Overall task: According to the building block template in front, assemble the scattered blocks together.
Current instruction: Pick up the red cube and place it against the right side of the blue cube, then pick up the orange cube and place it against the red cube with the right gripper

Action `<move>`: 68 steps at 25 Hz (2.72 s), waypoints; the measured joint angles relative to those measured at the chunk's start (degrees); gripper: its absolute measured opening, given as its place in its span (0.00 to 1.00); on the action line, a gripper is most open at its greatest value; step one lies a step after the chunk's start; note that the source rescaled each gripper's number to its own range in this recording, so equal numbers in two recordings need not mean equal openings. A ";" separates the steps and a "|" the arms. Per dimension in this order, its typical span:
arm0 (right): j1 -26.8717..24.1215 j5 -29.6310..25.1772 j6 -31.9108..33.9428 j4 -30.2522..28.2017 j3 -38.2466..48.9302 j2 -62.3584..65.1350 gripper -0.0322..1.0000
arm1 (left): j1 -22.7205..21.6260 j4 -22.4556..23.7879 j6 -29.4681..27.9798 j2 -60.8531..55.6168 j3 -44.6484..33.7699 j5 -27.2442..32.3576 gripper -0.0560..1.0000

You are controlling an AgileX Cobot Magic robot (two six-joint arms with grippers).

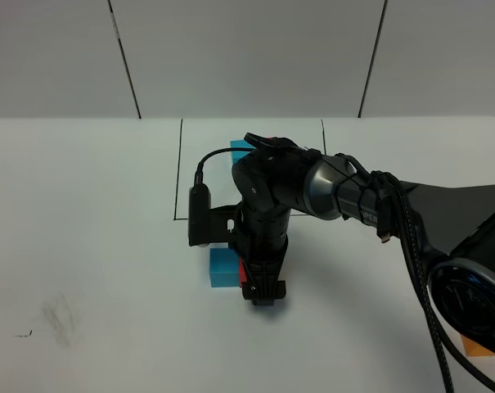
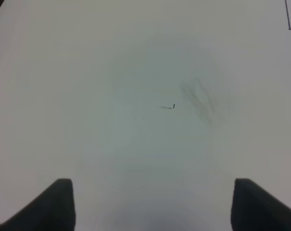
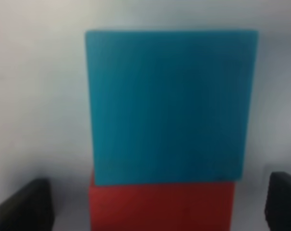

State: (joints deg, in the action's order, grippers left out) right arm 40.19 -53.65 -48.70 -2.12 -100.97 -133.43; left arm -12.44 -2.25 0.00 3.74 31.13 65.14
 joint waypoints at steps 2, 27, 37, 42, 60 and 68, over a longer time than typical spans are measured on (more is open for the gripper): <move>0.00 0.00 0.29 -0.26 0.00 0.20 0.81 | 0.00 0.00 0.00 0.00 0.00 0.00 0.63; -13.89 -15.71 40.62 -4.46 0.24 29.09 0.70 | 0.00 0.00 0.00 0.00 0.00 0.00 0.63; -20.86 -15.72 49.95 -5.03 12.87 44.21 0.70 | 0.00 0.00 0.00 0.00 0.00 0.00 0.63; -26.68 -16.54 48.70 -10.29 24.12 52.91 0.70 | 0.00 0.00 0.00 0.00 0.00 0.00 0.63; -31.33 -11.83 51.06 -5.02 31.68 56.16 0.69 | 0.00 0.00 0.00 0.00 0.00 0.00 0.63; -31.33 0.98 54.21 -3.35 42.08 55.57 0.69 | 0.00 0.00 0.00 0.00 0.00 0.00 0.63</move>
State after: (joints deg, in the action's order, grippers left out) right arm 8.86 -52.67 5.51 -5.47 -58.89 -77.86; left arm -12.44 -2.25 0.00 3.74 31.13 65.14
